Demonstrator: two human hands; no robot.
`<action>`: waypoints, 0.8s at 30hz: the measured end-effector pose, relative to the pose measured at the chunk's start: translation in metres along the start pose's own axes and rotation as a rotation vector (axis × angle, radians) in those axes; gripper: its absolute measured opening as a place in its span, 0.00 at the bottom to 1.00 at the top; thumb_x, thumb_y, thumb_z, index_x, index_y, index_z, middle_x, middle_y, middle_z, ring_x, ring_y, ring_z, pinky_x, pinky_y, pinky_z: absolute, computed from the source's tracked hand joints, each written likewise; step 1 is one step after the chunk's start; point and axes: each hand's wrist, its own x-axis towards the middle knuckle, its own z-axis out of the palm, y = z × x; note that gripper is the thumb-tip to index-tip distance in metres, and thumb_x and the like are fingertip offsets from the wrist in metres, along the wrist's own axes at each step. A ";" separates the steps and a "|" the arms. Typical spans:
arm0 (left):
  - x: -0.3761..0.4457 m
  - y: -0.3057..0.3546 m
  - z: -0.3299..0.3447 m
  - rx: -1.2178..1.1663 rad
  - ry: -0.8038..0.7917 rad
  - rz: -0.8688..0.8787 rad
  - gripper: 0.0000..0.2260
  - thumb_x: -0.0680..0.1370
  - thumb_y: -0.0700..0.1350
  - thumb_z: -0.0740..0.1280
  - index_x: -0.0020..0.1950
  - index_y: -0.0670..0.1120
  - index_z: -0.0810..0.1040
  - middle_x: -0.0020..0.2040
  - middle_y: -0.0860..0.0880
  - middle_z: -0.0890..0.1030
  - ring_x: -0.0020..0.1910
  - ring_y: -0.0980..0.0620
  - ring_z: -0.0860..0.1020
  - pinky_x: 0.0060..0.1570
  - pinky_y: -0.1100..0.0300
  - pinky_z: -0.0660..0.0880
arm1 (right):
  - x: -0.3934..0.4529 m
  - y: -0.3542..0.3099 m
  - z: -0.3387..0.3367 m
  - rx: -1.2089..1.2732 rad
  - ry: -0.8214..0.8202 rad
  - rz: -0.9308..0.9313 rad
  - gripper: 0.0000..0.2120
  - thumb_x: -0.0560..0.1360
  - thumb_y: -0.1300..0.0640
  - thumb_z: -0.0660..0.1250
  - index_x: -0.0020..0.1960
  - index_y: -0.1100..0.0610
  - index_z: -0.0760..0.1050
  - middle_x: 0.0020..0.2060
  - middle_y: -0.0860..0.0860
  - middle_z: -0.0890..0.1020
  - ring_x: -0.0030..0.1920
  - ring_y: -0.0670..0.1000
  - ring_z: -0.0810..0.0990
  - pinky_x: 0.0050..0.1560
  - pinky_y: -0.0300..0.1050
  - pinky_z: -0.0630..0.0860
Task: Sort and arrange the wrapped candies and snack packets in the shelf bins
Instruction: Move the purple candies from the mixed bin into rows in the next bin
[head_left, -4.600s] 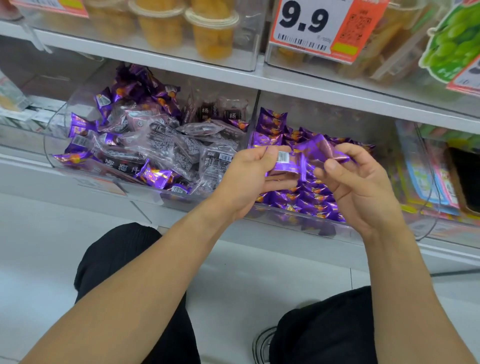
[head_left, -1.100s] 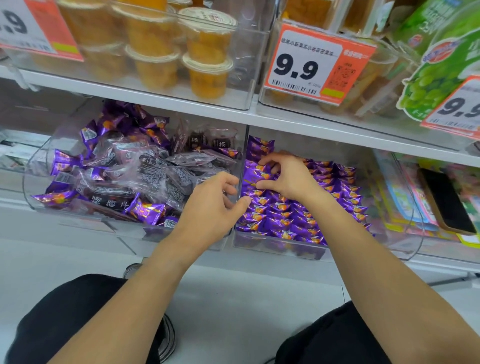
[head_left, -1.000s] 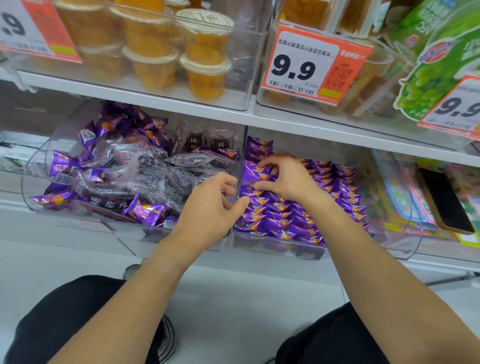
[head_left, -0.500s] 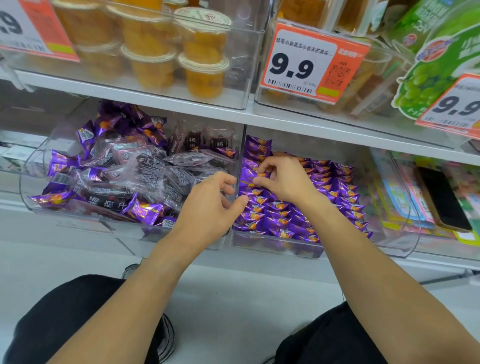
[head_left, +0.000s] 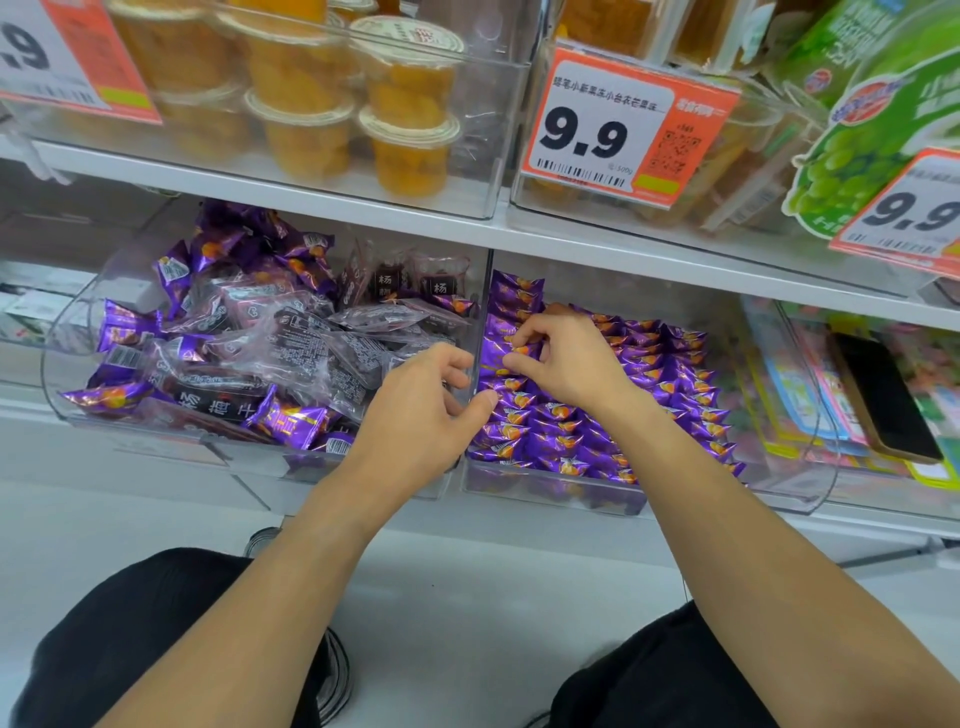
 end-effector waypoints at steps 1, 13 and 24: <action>0.000 0.000 0.000 -0.001 0.000 0.001 0.18 0.76 0.54 0.70 0.63 0.49 0.74 0.50 0.55 0.77 0.38 0.59 0.79 0.44 0.59 0.77 | 0.000 0.000 0.000 0.015 -0.005 0.000 0.12 0.73 0.47 0.75 0.48 0.54 0.82 0.40 0.46 0.79 0.33 0.40 0.72 0.35 0.36 0.67; -0.001 0.001 -0.002 -0.010 -0.011 -0.007 0.18 0.77 0.53 0.70 0.64 0.49 0.74 0.51 0.56 0.76 0.39 0.59 0.79 0.46 0.57 0.78 | 0.005 0.001 0.000 0.066 -0.048 0.007 0.09 0.75 0.49 0.73 0.46 0.55 0.84 0.39 0.47 0.82 0.34 0.39 0.74 0.34 0.28 0.64; -0.002 0.001 -0.003 -0.001 -0.026 0.003 0.20 0.77 0.54 0.69 0.66 0.49 0.74 0.53 0.54 0.77 0.40 0.59 0.79 0.45 0.60 0.77 | 0.002 0.000 0.000 -0.031 0.006 -0.002 0.15 0.73 0.41 0.72 0.52 0.50 0.82 0.47 0.49 0.80 0.40 0.48 0.78 0.41 0.44 0.76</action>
